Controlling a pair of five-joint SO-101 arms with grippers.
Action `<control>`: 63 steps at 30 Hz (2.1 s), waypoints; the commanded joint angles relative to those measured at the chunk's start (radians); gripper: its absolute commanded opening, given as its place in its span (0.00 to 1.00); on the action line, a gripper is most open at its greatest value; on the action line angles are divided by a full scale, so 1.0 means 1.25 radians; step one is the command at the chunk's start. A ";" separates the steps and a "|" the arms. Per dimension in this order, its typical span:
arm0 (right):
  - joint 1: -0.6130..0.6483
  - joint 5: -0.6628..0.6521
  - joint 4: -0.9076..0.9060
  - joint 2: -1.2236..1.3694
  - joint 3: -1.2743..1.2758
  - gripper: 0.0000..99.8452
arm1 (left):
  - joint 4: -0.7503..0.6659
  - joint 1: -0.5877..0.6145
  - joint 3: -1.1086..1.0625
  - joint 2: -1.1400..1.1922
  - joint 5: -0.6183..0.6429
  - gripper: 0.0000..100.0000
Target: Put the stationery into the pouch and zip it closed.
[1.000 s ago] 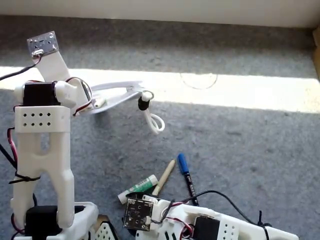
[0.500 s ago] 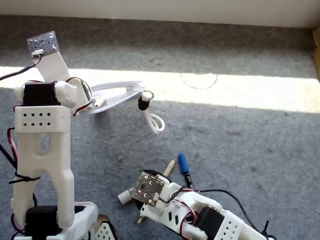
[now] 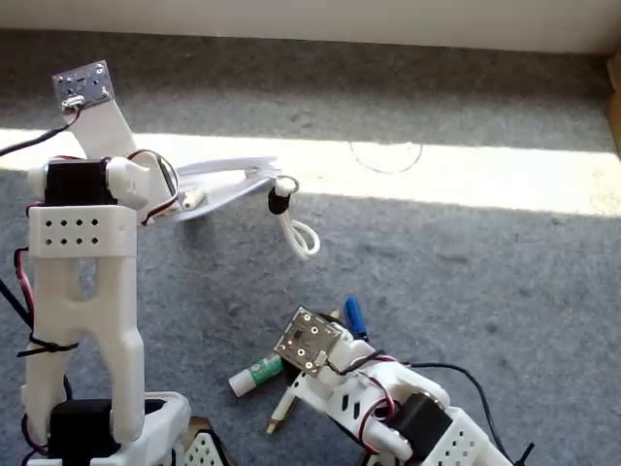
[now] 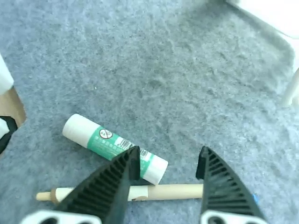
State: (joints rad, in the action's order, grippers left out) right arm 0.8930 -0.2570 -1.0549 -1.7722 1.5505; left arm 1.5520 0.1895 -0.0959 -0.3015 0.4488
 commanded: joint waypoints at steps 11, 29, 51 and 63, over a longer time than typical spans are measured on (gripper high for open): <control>-0.010 -0.012 -0.053 -0.007 -0.088 0.19 | -0.015 0.012 -0.004 0.014 -0.007 0.04; -0.009 -0.044 -0.055 0.504 -0.375 0.21 | -0.016 0.053 0.001 0.014 -0.004 0.04; 0.152 -0.211 0.033 0.697 -0.430 0.29 | -0.016 0.050 0.002 0.014 -0.005 0.04; 0.177 -0.250 0.074 0.763 -0.382 0.29 | -0.016 0.050 -0.001 0.014 -0.005 0.04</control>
State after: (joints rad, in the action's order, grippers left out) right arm 1.1047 -0.5562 -1.0104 -0.8792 1.0748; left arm 1.5428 0.2340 -0.0959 -0.3015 0.4488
